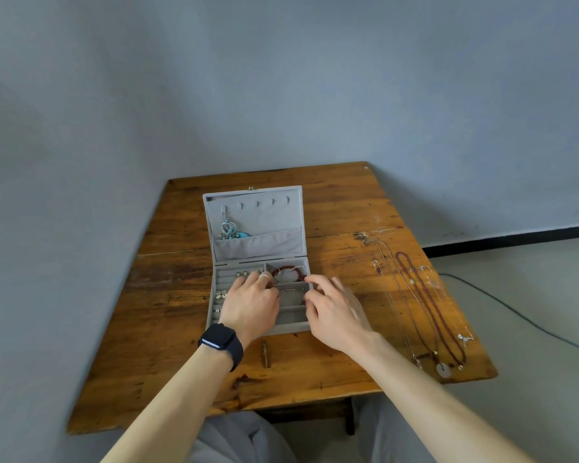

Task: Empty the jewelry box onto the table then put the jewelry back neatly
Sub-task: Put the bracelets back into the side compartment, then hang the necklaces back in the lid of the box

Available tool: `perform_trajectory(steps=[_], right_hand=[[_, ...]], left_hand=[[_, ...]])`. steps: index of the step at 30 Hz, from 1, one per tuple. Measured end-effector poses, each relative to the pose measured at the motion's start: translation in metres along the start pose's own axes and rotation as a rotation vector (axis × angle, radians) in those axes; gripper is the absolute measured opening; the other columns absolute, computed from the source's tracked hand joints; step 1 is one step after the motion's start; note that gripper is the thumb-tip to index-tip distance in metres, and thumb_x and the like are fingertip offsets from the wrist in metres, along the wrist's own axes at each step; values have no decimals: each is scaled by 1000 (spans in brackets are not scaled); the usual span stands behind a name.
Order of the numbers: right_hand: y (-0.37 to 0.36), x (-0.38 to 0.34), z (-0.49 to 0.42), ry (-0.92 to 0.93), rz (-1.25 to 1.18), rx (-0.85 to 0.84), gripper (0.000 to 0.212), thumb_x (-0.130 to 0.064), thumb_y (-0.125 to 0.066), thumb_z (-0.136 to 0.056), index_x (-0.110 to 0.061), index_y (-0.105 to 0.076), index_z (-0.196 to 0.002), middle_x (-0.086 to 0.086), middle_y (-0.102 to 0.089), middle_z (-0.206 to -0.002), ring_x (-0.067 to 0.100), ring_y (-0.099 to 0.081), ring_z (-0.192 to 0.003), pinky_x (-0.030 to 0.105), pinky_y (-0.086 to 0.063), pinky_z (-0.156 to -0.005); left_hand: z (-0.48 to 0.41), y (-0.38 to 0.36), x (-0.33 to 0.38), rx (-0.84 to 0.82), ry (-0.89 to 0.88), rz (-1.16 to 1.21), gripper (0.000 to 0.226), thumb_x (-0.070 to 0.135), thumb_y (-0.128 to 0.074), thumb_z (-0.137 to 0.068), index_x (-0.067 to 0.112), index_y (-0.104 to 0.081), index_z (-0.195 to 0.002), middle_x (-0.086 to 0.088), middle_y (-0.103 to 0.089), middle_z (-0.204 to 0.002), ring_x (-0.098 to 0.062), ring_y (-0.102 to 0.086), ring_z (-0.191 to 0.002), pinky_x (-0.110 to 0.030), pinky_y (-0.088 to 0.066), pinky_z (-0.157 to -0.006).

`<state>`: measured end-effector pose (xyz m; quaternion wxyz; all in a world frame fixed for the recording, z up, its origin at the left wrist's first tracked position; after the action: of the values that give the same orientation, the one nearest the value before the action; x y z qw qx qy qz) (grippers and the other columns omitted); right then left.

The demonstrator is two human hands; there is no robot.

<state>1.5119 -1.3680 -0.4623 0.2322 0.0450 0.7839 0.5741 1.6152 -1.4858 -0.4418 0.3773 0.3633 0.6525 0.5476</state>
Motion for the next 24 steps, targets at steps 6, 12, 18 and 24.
perform_trajectory(steps=[6, 12, 18, 24], right_hand=[[2, 0, 5, -26, -100, 8, 25, -25, -51, -98, -18, -70, -112, -6, -45, -148, 18, -47, -124, 36, -48, -98], [28, 16, 49, -140, -312, 117, 20, -27, -54, -98, -25, -66, -114, -14, -58, -121, 4, -49, -114, 8, -32, -93], [50, 59, 133, -366, -321, 322, 18, -17, -70, -88, -27, -69, -103, -19, -63, -104, 0, -51, -101, 5, -35, -83], [55, 97, 188, -552, -147, 359, 20, -27, -77, -82, -29, -70, -100, -13, -64, -92, 17, -55, -89, 30, -47, -69]], left_hand=[[2, -1, 6, -34, 49, -27, 32, 29, -41, -103, 21, -65, -123, -2, -56, -134, -23, -50, -122, -40, -39, -105], [5, 4, 20, -28, 77, 23, 34, 30, -44, -102, 25, -60, -131, -3, -52, -142, -24, -48, -130, -39, -40, -105], [25, 18, 80, 60, 8, 332, 41, 32, -45, -101, 27, -50, -141, 0, -49, -146, -21, -46, -133, -38, -39, -110], [45, -5, 132, 48, -83, 447, 51, 40, -37, -104, 29, -34, -153, 5, -37, -157, -13, -30, -146, -34, -22, -121]])
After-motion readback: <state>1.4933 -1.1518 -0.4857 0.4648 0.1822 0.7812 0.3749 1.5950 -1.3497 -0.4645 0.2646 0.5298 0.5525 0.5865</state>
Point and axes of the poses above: each hand's wrist, its own z-axis away from the middle knuckle, its own y-axis out of the back of the hand, x = y × z, the point moved 5 cm from there along -z, towards the middle knuckle
